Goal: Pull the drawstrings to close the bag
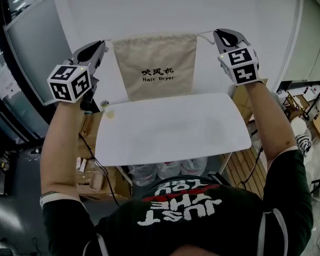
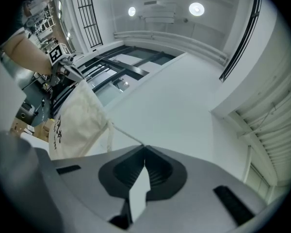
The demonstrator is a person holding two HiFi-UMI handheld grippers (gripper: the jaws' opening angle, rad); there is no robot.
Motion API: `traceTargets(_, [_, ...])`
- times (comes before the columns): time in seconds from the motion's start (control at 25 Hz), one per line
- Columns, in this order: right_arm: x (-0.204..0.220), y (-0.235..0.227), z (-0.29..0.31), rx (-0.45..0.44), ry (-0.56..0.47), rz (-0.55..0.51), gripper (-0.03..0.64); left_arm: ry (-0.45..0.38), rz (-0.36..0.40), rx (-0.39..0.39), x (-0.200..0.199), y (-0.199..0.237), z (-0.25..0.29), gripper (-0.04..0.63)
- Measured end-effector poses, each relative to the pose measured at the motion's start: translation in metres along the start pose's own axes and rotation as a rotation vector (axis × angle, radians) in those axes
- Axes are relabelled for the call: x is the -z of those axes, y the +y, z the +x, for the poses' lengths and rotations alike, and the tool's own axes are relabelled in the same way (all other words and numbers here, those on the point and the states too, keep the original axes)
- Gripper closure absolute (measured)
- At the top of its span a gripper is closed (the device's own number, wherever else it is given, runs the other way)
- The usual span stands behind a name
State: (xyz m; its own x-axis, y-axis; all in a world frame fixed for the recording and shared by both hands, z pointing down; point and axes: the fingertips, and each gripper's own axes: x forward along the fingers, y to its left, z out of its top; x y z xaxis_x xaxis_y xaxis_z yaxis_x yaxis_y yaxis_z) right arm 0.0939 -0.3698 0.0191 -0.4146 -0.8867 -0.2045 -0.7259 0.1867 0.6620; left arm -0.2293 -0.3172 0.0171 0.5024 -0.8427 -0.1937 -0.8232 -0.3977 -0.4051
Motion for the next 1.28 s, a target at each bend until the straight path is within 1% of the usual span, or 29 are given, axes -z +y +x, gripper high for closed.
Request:
traceTargets(0.16, [0.0,-0.005,0.0,0.024,0.02,-0.021,0.607,0.034,0.049,-0.011,0.0,0.0,0.001,0.584])
traceTargets(0.28, [-0.001,-0.009,0.001,0.037,0.027,-0.046,0.607,0.056,0.073,-0.009,0.002,0.002,0.001,0.584])
traceTargets(0.6, [0.011,-0.019,0.006,0.062,0.054,-0.111,0.607,0.108,0.152,-0.007,0.008,0.012,-0.002,0.586])
traceTargets(0.92, [0.026,-0.034,0.005,0.091,0.086,-0.11,0.607,0.167,0.258,-0.025,0.017,0.02,-0.005,0.586])
traceTargets(1.12, [0.033,-0.04,0.007,0.111,0.108,-0.159,0.607,0.191,0.318,-0.026,0.02,0.022,-0.004,0.586])
traceTargets(1.28, [0.037,-0.045,0.006,0.12,0.118,-0.158,0.607,0.209,0.355,-0.02,0.021,0.021,-0.002,0.586])
